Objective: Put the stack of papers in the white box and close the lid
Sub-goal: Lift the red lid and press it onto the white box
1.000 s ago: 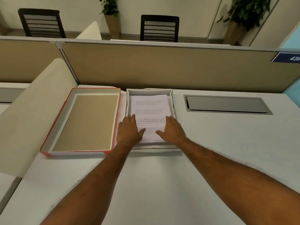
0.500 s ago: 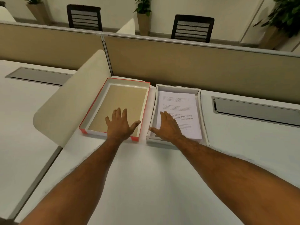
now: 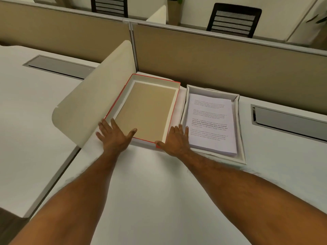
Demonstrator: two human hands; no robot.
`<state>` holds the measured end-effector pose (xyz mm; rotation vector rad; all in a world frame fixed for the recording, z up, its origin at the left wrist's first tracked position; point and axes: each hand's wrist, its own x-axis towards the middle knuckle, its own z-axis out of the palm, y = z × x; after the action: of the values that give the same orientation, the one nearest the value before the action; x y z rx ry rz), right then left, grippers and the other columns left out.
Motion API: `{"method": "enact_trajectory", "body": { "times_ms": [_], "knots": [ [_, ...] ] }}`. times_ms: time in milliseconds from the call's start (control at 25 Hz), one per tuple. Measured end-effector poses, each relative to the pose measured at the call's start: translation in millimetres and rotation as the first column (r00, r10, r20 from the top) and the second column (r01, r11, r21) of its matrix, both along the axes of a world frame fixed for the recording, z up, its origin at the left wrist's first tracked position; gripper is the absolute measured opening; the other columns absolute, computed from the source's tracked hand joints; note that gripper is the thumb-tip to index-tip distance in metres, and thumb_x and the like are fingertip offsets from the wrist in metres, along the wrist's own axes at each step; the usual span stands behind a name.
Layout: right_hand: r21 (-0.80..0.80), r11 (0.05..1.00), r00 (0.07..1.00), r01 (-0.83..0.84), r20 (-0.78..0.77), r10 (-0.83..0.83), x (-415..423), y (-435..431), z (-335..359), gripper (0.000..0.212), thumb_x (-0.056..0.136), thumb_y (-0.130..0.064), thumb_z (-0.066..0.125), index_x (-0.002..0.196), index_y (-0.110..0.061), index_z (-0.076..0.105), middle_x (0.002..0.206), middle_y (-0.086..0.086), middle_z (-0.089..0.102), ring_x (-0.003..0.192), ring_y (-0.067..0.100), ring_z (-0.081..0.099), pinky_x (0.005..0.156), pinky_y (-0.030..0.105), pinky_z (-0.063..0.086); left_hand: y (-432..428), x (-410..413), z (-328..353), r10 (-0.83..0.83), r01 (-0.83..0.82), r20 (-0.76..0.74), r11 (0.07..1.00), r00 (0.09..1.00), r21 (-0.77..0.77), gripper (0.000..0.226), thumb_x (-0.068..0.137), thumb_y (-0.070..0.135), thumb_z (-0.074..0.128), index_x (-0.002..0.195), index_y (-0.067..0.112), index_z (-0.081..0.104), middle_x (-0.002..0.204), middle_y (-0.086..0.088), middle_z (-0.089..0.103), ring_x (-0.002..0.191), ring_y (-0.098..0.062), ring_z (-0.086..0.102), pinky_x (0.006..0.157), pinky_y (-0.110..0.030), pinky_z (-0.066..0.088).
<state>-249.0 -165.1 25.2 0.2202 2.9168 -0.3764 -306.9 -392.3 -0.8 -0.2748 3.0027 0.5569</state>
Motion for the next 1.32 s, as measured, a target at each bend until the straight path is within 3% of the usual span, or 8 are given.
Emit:
{"method": "enact_trajectory", "body": {
  "times_ms": [200, 360, 480, 720, 800, 880, 1080, 1320],
  "knots": [
    [0.037, 0.998, 0.998, -0.059, 0.011, 0.058, -1.1, -4.8, -11.0, 0.081, 0.084, -0.074, 0.037, 0.128, -0.009, 0.059, 0.137, 0.014, 0.059, 0.152, 0.034, 0.006, 0.120, 0.052, -0.010, -13.4, -8.9, -1.2, 0.118, -0.131, 0.106, 0.983, 0.987, 0.128, 0.126, 0.069, 0.081, 0.054, 0.152, 0.006, -0.005, 0.158, -0.032, -0.002, 0.148, -0.045, -0.002, 0.116, -0.061, 0.007],
    [-0.004, 0.997, 0.997, -0.077, 0.030, 0.077, 1.3, -4.5, -11.3, 0.074, 0.089, -0.069, 0.033, 0.134, -0.015, 0.057, 0.143, 0.011, 0.055, 0.153, 0.027, 0.006, 0.122, 0.050, -0.009, -10.6, -9.3, 3.4, 0.164, -0.132, -0.076, 0.940, 0.984, 0.314, 0.113, 0.075, 0.046, 0.076, 0.150, 0.004, 0.005, 0.153, -0.028, 0.017, 0.136, -0.050, 0.031, 0.112, -0.057, 0.031],
    [-0.112, 0.994, 1.000, -0.006, 0.015, 0.008, 3.7, -6.9, -8.4, 0.074, 0.090, -0.066, 0.034, 0.132, -0.010, 0.058, 0.148, 0.016, 0.048, 0.152, 0.027, 0.010, 0.123, 0.048, -0.006, -2.1, -4.2, 16.2, 0.205, -0.097, -0.238, 0.911, 0.949, 0.400, 0.097, 0.076, 0.030, 0.077, 0.147, 0.009, 0.015, 0.152, -0.017, 0.021, 0.113, -0.050, 0.055, 0.096, -0.052, 0.046],
    [-0.330, 0.942, 0.995, 0.058, -0.062, -0.083, 12.9, -8.8, 4.2, 0.054, 0.086, -0.049, 0.056, 0.117, -0.006, 0.065, 0.133, 0.020, 0.060, 0.144, 0.033, 0.031, 0.122, 0.043, 0.002, 26.7, -3.1, 52.3, 0.316, -0.005, -0.381, 0.776, 0.869, 0.631, 0.112, 0.071, 0.013, 0.082, 0.150, 0.012, 0.003, 0.157, -0.021, -0.005, 0.136, -0.040, 0.032, 0.096, -0.033, 0.043],
    [-0.401, 0.910, 0.988, 0.107, -0.058, -0.142, 12.3, -9.1, 10.4, 0.050, 0.083, -0.049, 0.058, 0.108, -0.006, 0.066, 0.126, 0.020, 0.062, 0.137, 0.035, 0.038, 0.120, 0.046, 0.013, 36.7, -1.7, 64.6, 0.377, 0.008, -0.356, 0.677, 0.855, 0.736, 0.117, 0.071, 0.018, 0.084, 0.152, 0.010, -0.001, 0.158, -0.019, 0.010, 0.138, -0.036, 0.036, 0.100, -0.030, 0.041],
    [-0.447, 0.883, 0.985, 0.141, -0.026, -0.170, 13.8, -6.0, 19.3, 0.053, 0.080, -0.054, 0.062, 0.104, -0.007, 0.065, 0.120, 0.017, 0.063, 0.128, 0.034, 0.045, 0.114, 0.049, 0.030, 45.0, 1.8, 73.7, 0.369, 0.068, -0.357, 0.607, 0.858, 0.792, 0.106, 0.072, 0.020, 0.083, 0.151, 0.011, 0.013, 0.149, -0.014, 0.037, 0.129, -0.029, 0.050, 0.095, -0.025, 0.047],
    [-0.307, 0.946, 0.983, 0.107, -0.107, -0.146, 15.9, 10.3, 55.4, 0.057, 0.083, -0.050, 0.061, 0.121, -0.008, 0.059, 0.120, 0.014, 0.066, 0.116, 0.034, 0.056, 0.099, 0.042, 0.043, 63.4, 13.6, 94.1, 0.267, 0.146, -0.368, 0.598, 0.891, 0.788, 0.089, 0.076, 0.017, 0.081, 0.142, 0.014, 0.021, 0.146, -0.015, 0.043, 0.126, -0.033, 0.053, 0.091, -0.031, 0.051],
    [-0.704, 0.706, 0.961, -0.074, -0.240, -0.139, -24.6, -38.9, 174.1, 0.084, 0.073, -0.069, 0.063, 0.134, -0.014, 0.045, 0.129, 0.007, 0.060, 0.114, 0.023, 0.059, 0.084, 0.034, 0.054, 87.5, 42.1, 122.8, 0.117, 0.285, -0.520, 0.725, 0.846, 0.627, 0.088, 0.079, 0.021, 0.078, 0.146, 0.008, 0.022, 0.148, -0.016, 0.045, 0.125, -0.032, 0.056, 0.099, -0.047, 0.051]
  ]
}}
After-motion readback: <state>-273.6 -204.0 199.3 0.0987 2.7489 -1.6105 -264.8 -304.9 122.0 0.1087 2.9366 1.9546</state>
